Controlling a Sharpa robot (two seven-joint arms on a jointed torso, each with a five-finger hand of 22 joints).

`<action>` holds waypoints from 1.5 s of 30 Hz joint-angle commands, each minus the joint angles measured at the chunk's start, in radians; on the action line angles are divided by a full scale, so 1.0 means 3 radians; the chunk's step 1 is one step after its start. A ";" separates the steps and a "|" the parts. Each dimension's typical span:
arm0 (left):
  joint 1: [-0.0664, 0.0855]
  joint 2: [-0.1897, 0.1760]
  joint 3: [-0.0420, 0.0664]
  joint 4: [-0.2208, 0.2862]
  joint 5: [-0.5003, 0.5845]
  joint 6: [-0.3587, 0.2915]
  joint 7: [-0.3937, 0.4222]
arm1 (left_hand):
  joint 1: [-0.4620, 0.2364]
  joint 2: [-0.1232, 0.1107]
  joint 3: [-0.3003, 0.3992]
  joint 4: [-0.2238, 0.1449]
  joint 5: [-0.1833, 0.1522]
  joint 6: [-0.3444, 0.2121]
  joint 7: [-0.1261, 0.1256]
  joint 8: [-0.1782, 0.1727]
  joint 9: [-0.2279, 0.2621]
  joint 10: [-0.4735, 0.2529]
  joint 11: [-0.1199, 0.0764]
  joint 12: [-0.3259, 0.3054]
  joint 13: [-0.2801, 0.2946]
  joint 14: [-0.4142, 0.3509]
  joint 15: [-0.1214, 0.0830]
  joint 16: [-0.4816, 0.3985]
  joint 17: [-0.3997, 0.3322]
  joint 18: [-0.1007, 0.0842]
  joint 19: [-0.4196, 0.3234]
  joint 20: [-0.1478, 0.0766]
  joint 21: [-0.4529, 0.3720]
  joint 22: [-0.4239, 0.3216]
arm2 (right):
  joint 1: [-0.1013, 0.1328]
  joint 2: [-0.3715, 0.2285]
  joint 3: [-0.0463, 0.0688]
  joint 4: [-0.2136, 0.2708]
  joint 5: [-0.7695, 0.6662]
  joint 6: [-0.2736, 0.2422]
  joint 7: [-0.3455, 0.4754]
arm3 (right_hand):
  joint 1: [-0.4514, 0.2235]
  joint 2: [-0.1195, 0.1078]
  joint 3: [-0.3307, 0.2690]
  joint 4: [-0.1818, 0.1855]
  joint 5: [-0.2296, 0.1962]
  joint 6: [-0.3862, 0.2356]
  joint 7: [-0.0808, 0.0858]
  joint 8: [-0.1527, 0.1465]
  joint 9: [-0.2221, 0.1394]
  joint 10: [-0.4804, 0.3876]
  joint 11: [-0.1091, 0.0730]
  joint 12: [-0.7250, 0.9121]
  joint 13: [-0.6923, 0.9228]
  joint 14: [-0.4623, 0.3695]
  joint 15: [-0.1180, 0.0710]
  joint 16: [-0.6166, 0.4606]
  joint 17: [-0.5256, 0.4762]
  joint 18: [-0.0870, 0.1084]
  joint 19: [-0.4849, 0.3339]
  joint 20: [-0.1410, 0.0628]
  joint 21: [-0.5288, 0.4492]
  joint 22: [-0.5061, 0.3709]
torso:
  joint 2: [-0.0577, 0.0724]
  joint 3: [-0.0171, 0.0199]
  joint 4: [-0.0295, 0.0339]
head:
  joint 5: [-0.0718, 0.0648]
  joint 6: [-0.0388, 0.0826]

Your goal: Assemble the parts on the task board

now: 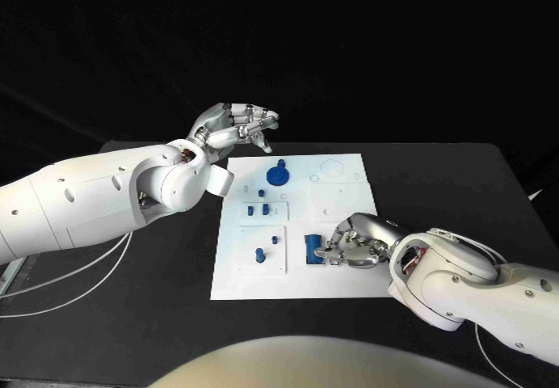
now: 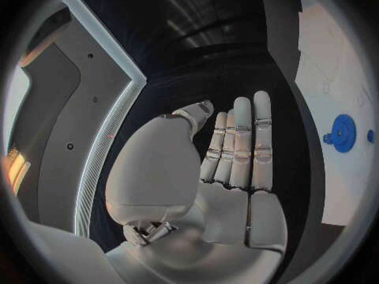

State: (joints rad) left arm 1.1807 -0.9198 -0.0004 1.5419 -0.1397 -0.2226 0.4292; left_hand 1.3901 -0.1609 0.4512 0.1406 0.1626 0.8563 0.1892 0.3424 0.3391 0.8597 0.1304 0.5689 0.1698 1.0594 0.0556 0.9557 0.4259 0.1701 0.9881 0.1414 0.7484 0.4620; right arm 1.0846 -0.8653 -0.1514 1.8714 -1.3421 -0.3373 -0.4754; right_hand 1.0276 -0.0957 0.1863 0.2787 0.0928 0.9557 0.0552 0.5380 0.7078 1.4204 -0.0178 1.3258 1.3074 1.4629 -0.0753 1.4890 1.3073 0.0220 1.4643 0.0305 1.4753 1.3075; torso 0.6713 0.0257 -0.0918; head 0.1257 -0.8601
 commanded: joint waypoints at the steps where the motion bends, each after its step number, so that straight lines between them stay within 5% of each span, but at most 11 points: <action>1: 0.0001 0.0000 0.0001 0.0009 0.0011 0.0046 0.0018 | -0.0016 0.0008 -0.0009 -0.0018 0.0007 -0.0025 -0.0007 0.0014 0.0004 -0.0023 -0.0010 0.0009 -0.0003 -0.0016 -0.0004 0.0010 0.0005 0.0042 0.0001 0.0019 -0.0011 0.0002 | -0.0001 -0.0057 0.0001 0.0020 -0.0073 -0.0058 0.0087 | 0.0132 0.0031 0.0018 -0.0030 0.0002 -0.0030 -0.0004 0.0004 -0.0006 0.0001 0.0000 -0.0007 0.0136 0.0245 -0.0020 -0.0010 0.0288 -0.0011 0.0267 -0.0014 0.0013 0.0794 | 0.0000 0.0003 -0.0003 | -0.0008 0.0008; 8: 0.0001 -0.0009 0.0001 0.0009 0.0011 0.0045 0.0020 | -0.0016 0.0008 -0.0009 -0.0018 0.0007 -0.0025 -0.0007 0.0014 0.0004 -0.0023 -0.0010 0.0009 -0.0003 -0.0016 -0.0004 0.0010 0.0005 0.0042 0.0001 0.0019 -0.0011 0.0002 | 0.0047 -0.0304 0.0007 0.0032 0.0006 -0.0380 0.0214 | 0.0438 0.0019 0.0126 -0.0123 0.0142 -0.0127 0.0040 -0.0112 -0.0071 -0.0035 0.0034 -0.0060 0.0110 0.0238 0.0005 -0.0027 0.0260 0.0001 0.0248 0.0005 -0.0047 0.0778 | -0.0006 -0.0001 -0.0009 | -0.0047 0.0031; 15: 0.0001 -0.0018 0.0001 0.0010 0.0011 0.0043 0.0020 | -0.0016 0.0008 -0.0009 -0.0018 0.0007 -0.0025 -0.0007 0.0014 0.0004 -0.0023 -0.0010 0.0009 -0.0003 -0.0016 -0.0004 0.0010 0.0005 0.0042 0.0001 0.0019 -0.0011 0.0002 | 0.0081 -0.0560 0.0008 0.0072 -0.0077 -0.0519 0.0301 | 0.0594 -0.0035 0.0233 -0.0194 0.0063 -0.0162 0.0078 -0.0236 -0.0147 -0.0056 0.0065 -0.0086 0.0099 0.0234 0.0032 -0.0039 0.0243 0.0005 0.0241 0.0028 -0.0070 0.0772 | -0.0006 0.0002 -0.0012 | -0.0080 0.0048; 27: 0.0000 -0.0020 0.0000 0.0010 0.0011 0.0051 0.0018 | -0.0014 0.0010 -0.0007 -0.0021 0.0008 -0.0028 -0.0006 0.0016 0.0005 -0.0025 -0.0009 0.0010 -0.0005 -0.0019 -0.0004 0.0011 0.0006 0.0042 0.0000 0.0019 -0.0012 0.0002 | 0.0065 -0.0692 0.0004 0.0034 -0.0378 -0.0300 0.0172 | 0.0594 -0.0061 0.0240 -0.0195 0.0052 -0.0152 0.0085 -0.0254 -0.0160 -0.0062 0.0072 -0.0096 0.0093 0.0236 0.0038 -0.0033 0.0256 0.0001 0.0247 0.0034 -0.0049 0.0778 | -0.0002 -0.0005 0.0002 | -0.0120 0.0052; 45: 0.0000 -0.0034 0.0000 0.0015 0.0011 0.0058 0.0016 | -0.0014 0.0010 -0.0007 -0.0021 0.0008 -0.0028 -0.0006 0.0016 0.0005 -0.0025 -0.0009 0.0010 -0.0005 -0.0019 -0.0004 0.0011 0.0006 0.0042 0.0000 0.0019 -0.0012 0.0002 | -0.0067 -0.0517 -0.0005 -0.0150 -0.0451 -0.0009 0.0018 | 0.0423 -0.0148 0.0182 -0.0047 -0.0021 -0.0105 0.0102 -0.0319 -0.0200 -0.0078 0.0091 -0.0123 0.0081 0.0231 0.0056 -0.0044 0.0240 0.0008 0.0236 0.0055 -0.0083 0.0769 | -0.0001 -0.0006 -0.0002 | -0.0086 0.0027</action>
State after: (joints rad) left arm 1.1806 -0.9304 -0.0006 1.5437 -0.1397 -0.2217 0.4275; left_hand 1.3901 -0.1609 0.4512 0.1405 0.1626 0.8563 0.1892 0.3424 0.3388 0.8597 0.1304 0.5689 0.1700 1.0595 0.0556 0.9556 0.4265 0.1701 0.9880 0.1414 0.7484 0.4620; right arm 1.0662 -1.0214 -0.1526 1.8276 -1.4546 -0.3805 -0.4457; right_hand 1.1629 -0.1453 0.2389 0.2596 0.0903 0.9184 0.0824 0.4464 0.6489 1.3987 0.0038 1.2933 1.3077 1.4664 -0.0643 1.4789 1.3081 0.0222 1.4663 0.0403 1.4535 1.3079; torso 0.6714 0.0239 -0.0905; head 0.0988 -0.8508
